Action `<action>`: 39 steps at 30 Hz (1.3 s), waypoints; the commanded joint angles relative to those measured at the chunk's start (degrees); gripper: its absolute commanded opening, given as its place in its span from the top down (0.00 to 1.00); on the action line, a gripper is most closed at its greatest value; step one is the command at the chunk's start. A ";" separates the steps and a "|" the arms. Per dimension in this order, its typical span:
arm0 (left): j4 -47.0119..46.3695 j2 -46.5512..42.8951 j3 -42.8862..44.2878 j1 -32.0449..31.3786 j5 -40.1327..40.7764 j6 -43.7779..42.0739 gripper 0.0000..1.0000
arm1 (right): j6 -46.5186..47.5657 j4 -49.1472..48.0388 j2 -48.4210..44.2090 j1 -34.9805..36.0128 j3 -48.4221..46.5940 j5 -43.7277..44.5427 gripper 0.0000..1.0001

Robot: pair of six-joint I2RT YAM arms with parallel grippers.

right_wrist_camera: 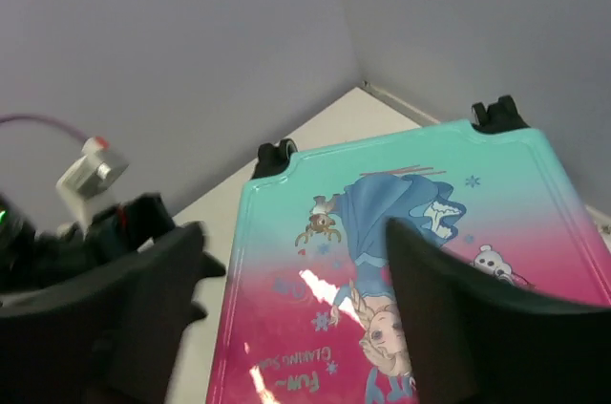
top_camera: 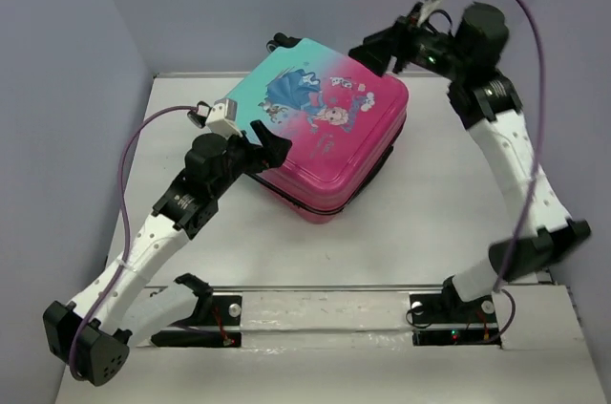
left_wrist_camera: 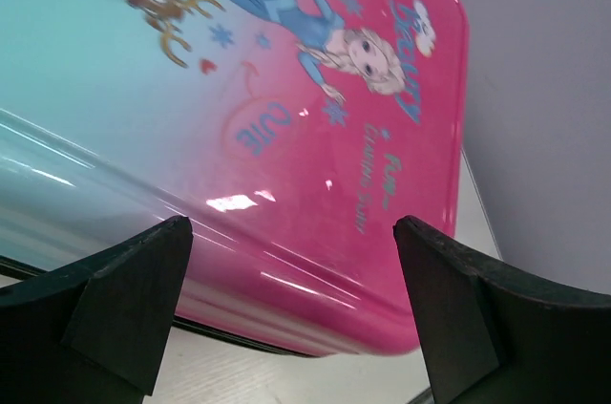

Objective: Pack the luggage

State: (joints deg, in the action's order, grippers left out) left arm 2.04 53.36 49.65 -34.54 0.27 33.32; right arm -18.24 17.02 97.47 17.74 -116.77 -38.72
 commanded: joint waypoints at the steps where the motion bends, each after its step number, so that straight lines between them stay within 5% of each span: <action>1: -4.68 -1.94 1.77 6.76 -8.25 -0.28 0.01 | 1.54 -8.31 -22.19 1.77 27.94 1.18 0.58; 3: -5.12 -3.61 0.11 6.95 -8.88 0.43 0.01 | 0.93 -12.16 -31.07 3.87 47.79 4.52 0.92; 6: -3.81 -7.64 -4.36 6.86 -10.12 0.52 0.01 | -2.22 -20.50 -46.55 10.02 71.93 9.96 0.93; 11: -2.74 -17.31 -16.75 6.95 -11.34 4.98 0.06 | -5.84 -24.12 -57.29 15.13 90.91 21.64 0.92; 13: -3.10 -21.18 -22.04 6.95 -11.61 6.92 0.11 | -7.33 -26.14 -56.70 15.66 95.04 22.64 0.81; 16: -4.59 -22.17 -25.65 6.95 -11.96 9.04 0.14 | -7.25 -35.01 -51.87 16.88 98.30 24.73 0.64; 24: -15.31 -14.43 -28.64 5.11 -15.65 11.77 0.17 | -3.38 -66.65 -34.38 18.91 104.02 22.11 0.58; 35: -20.59 -9.95 -29.52 -0.26 -12.67 12.73 0.18 | -1.97 -87.49 -19.87 20.06 106.31 18.85 0.50; 39: -21.20 -8.98 -29.35 -1.49 -11.87 13.17 0.18 | -0.57 -88.20 -18.11 20.58 105.26 22.10 0.48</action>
State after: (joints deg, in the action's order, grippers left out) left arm -14.70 43.72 20.60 -34.96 -12.62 45.67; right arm -20.93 -60.77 78.08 37.36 -11.14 -18.48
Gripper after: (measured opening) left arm 0.818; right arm 0.516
